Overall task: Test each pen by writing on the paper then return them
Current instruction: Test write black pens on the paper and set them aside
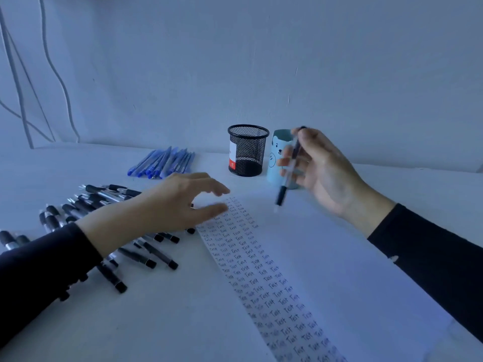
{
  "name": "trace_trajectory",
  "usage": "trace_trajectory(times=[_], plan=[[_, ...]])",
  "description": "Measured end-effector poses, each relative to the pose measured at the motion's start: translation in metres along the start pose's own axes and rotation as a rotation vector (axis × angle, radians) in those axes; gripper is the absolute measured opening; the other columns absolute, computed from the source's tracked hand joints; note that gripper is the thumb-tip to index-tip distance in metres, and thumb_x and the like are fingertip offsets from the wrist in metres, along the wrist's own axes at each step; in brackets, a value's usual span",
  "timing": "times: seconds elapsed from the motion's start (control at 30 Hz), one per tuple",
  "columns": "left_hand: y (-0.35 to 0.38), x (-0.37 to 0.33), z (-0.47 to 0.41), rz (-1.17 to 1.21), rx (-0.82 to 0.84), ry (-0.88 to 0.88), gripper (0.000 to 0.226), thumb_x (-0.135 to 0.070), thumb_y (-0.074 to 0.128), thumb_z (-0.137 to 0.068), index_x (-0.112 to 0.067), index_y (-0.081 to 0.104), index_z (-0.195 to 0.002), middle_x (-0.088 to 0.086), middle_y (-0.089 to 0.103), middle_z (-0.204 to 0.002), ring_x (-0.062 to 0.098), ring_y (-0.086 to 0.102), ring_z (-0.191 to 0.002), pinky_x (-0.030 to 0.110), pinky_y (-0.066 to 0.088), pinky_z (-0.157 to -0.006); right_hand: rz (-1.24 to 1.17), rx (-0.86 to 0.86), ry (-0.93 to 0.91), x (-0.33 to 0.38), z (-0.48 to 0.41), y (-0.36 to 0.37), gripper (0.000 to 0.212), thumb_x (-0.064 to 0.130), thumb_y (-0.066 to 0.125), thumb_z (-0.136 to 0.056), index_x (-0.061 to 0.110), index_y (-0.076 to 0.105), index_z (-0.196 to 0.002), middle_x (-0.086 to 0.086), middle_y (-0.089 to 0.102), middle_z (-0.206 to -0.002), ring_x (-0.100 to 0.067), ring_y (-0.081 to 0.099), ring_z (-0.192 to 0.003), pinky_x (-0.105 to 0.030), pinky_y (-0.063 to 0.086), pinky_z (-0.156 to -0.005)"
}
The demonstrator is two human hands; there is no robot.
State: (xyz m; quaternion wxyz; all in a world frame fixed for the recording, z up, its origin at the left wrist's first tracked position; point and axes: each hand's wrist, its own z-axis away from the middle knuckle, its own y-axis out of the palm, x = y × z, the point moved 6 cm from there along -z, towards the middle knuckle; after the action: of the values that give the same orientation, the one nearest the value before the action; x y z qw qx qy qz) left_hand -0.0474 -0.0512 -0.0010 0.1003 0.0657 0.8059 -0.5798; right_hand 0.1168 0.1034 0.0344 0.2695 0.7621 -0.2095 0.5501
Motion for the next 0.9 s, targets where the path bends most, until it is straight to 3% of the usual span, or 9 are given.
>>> trace_trajectory(times=[0.07, 0.13, 0.27, 0.33, 0.43, 0.57, 0.67, 0.8, 0.9], plan=[[0.009, -0.003, 0.002, -0.058, 0.115, 0.022, 0.062, -0.083, 0.035, -0.080, -0.048, 0.051, -0.129, -0.030, 0.050, -0.126, -0.007, 0.046, -0.118, 0.028, 0.032, -0.109, -0.100, 0.026, 0.122, -0.005, 0.003, 0.004, 0.026, 0.046, 0.040, -0.102, 0.027, 0.057, -0.098, 0.004, 0.045, -0.065, -0.013, 0.040, -0.052, -0.025, 0.033, -0.051], [0.013, -0.003, 0.004, -0.051, 0.181, 0.004, 0.065, -0.086, 0.036, -0.076, -0.051, 0.048, -0.130, -0.031, 0.043, -0.137, -0.010, 0.040, -0.124, 0.024, 0.025, -0.110, -0.120, 0.066, 0.252, -0.010, 0.008, 0.011, 0.040, 0.058, 0.039, -0.095, 0.026, 0.063, -0.094, 0.006, 0.025, -0.053, -0.011, 0.017, -0.045, -0.023, 0.012, -0.047], [0.015, -0.004, 0.005, 0.025, 0.230, -0.035, 0.061, -0.079, 0.048, -0.075, -0.054, 0.047, -0.130, -0.035, 0.037, -0.141, -0.010, 0.039, -0.127, 0.019, 0.030, -0.105, -0.236, 0.028, 0.341, -0.011, 0.015, 0.015, 0.046, 0.049, 0.037, -0.087, 0.016, 0.066, -0.076, 0.007, 0.007, -0.047, -0.010, 0.008, -0.035, -0.018, 0.008, -0.043], [0.015, -0.005, 0.005, 0.034, 0.239, -0.038, 0.062, -0.079, 0.048, -0.074, -0.054, 0.046, -0.131, -0.035, 0.036, -0.141, -0.009, 0.039, -0.127, 0.021, 0.031, -0.107, -0.246, -0.004, 0.345, -0.010, 0.015, 0.015, 0.042, 0.046, 0.039, -0.087, 0.016, 0.064, -0.073, 0.007, 0.012, -0.045, -0.009, 0.010, -0.033, -0.016, 0.008, -0.041], [0.015, -0.005, 0.005, 0.035, 0.253, -0.045, 0.062, -0.079, 0.048, -0.075, -0.054, 0.046, -0.131, -0.035, 0.036, -0.141, -0.009, 0.038, -0.127, 0.020, 0.030, -0.106, -0.149, 0.042, 0.300, -0.009, 0.014, 0.018, 0.039, 0.056, 0.054, -0.084, 0.019, 0.064, -0.086, 0.008, 0.025, -0.050, -0.005, 0.013, -0.033, -0.017, 0.008, -0.038], [0.015, -0.005, 0.005, 0.033, 0.261, -0.055, 0.061, -0.077, 0.049, -0.076, -0.053, 0.045, -0.132, -0.034, 0.035, -0.142, -0.010, 0.036, -0.127, 0.016, 0.027, -0.102, -0.150, 0.116, 0.258, -0.016, 0.011, 0.025, 0.023, 0.031, 0.046, -0.100, 0.015, 0.063, -0.103, 0.007, 0.042, -0.053, -0.004, 0.027, -0.035, -0.016, 0.020, -0.037], [0.016, -0.005, 0.005, 0.028, 0.271, -0.059, 0.062, -0.077, 0.049, -0.077, -0.053, 0.044, -0.133, -0.034, 0.034, -0.143, -0.010, 0.035, -0.128, 0.016, 0.026, -0.102, -0.138, 0.170, 0.290, -0.023, 0.012, 0.024, 0.045, 0.034, 0.029, -0.102, 0.007, 0.065, -0.101, -0.007, 0.057, -0.057, -0.019, 0.051, -0.044, -0.023, 0.037, -0.044], [0.016, -0.005, 0.005, 0.031, 0.281, -0.065, 0.062, -0.077, 0.049, -0.076, -0.053, 0.044, -0.133, -0.033, 0.034, -0.143, -0.009, 0.036, -0.128, 0.016, 0.026, -0.102, -0.009, 0.146, 0.233, -0.027, 0.010, 0.016, 0.060, 0.041, 0.023, -0.101, 0.006, 0.071, -0.091, -0.006, 0.045, -0.044, -0.018, 0.033, -0.037, -0.026, 0.021, -0.046], [0.015, -0.005, 0.005, 0.028, 0.280, -0.069, 0.063, -0.077, 0.048, -0.076, -0.053, 0.044, -0.133, -0.032, 0.035, -0.144, -0.009, 0.035, -0.128, 0.017, 0.026, -0.103, -0.057, 0.221, 0.281, -0.029, 0.013, 0.022, 0.042, 0.033, 0.035, -0.103, 0.006, 0.063, -0.121, -0.014, 0.074, -0.092, -0.017, 0.064, -0.066, -0.026, 0.051, -0.052]])
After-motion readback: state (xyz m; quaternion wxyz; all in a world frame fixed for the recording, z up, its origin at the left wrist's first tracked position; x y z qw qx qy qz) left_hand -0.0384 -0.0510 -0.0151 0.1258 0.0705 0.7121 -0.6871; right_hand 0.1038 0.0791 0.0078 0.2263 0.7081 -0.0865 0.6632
